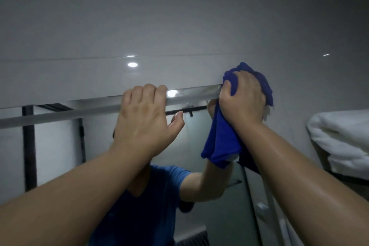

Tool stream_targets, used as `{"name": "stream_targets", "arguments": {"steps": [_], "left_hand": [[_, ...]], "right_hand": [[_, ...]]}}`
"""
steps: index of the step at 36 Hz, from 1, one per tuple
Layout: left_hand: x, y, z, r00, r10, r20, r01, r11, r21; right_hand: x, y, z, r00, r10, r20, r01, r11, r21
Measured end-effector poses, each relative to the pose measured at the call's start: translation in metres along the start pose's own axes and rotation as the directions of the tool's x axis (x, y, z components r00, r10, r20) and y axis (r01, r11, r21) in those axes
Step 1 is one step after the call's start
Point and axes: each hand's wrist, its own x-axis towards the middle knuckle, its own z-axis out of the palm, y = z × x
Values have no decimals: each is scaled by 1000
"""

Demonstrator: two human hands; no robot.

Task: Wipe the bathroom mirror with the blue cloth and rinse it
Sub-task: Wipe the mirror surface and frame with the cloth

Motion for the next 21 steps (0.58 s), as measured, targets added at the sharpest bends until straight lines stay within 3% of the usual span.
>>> {"name": "stream_targets", "arguments": {"steps": [5, 8, 10, 13, 17, 19, 21], "left_hand": [[0, 0, 0, 1000, -13, 2, 13, 1000, -22], [0, 1, -2, 1000, -13, -7, 13, 999, -30], [-1, 1, -4, 1000, -12, -4, 12, 999, -38], [0, 0, -4, 1000, -10, 4, 10, 999, -31], [0, -1, -4, 1000, 9, 3, -9, 1000, -30], [0, -2, -4, 1000, 16, -4, -16, 999, -28], [0, -2, -4, 1000, 12, 11, -12, 1000, -29]], "right_hand": [[31, 21, -9, 949, 315, -33, -317, 942, -108], [31, 17, -2, 942, 334, -46, -336, 939, -71], [20, 4, 7, 970, 238, -43, -240, 969, -54], [-12, -26, 20, 998, -41, 54, 44, 998, -50], [-52, -54, 20, 874, -429, 228, 428, 902, 53], [-48, -50, 17, 842, -476, 256, 465, 879, 106], [-36, -38, 17, 901, -383, 203, 374, 924, 80]]}}
